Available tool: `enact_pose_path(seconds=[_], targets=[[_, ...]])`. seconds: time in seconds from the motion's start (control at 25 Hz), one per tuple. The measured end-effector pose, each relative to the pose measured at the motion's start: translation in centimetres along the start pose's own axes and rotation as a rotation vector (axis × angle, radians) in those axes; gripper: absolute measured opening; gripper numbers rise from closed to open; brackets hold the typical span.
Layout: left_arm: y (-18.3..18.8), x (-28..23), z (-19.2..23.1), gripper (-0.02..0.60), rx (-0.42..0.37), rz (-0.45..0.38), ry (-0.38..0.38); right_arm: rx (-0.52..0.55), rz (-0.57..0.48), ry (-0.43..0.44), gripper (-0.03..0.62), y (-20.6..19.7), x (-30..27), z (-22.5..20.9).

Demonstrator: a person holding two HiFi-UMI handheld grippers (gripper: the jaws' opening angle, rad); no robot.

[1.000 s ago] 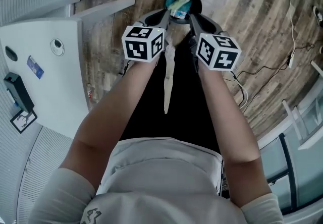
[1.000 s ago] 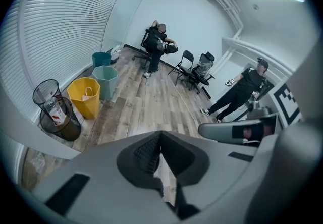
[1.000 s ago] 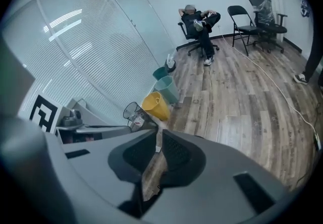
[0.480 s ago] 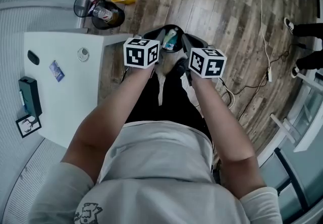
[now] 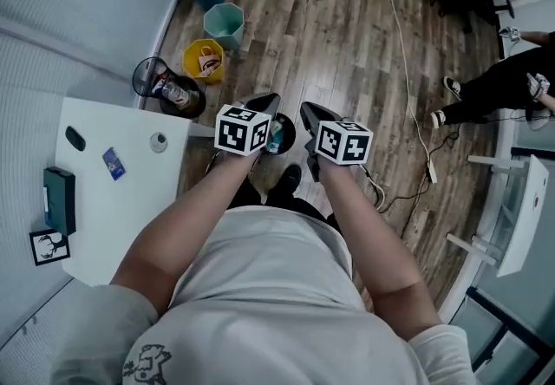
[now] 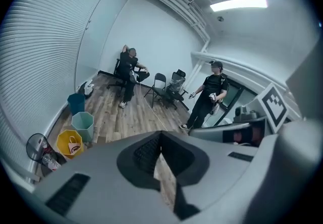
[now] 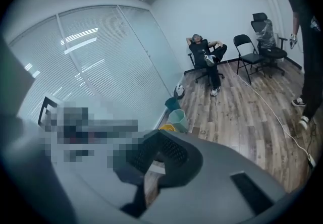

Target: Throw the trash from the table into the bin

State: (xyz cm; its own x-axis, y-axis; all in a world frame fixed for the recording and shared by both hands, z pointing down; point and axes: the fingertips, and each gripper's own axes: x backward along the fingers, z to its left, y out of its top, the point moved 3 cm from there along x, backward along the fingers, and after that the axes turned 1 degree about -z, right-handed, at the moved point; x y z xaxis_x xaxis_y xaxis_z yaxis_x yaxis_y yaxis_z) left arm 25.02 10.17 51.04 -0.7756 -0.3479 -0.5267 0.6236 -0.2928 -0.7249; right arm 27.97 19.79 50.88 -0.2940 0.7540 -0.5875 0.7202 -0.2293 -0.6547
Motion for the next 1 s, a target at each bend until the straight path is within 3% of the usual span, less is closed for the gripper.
enact_pose_path(seconds=[0.28,0.56,0.8,1.0], targets=[[4.2,2.5,-0.5,0.006,-0.035,-0.073,-0.023,0.020,-0.076,-0.017,0.006,4.7,1.3,2.0],[5.8,5.6,2.3,0.006,-0.023,-0.102,0.007,0.079,-0.078,0.041,0.006,6.3,-1.1,6.9],[5.9,10.0,6.2,0.006,0.015,-0.153,0.080,0.125,-0.042,0.118,0.006,6.4,-4.4,12.0],[4.6,14.9,10.3,0.006,0.077,-0.205,0.191,0.212,0.027,0.212,0.006,5.5,-7.9,17.7]])
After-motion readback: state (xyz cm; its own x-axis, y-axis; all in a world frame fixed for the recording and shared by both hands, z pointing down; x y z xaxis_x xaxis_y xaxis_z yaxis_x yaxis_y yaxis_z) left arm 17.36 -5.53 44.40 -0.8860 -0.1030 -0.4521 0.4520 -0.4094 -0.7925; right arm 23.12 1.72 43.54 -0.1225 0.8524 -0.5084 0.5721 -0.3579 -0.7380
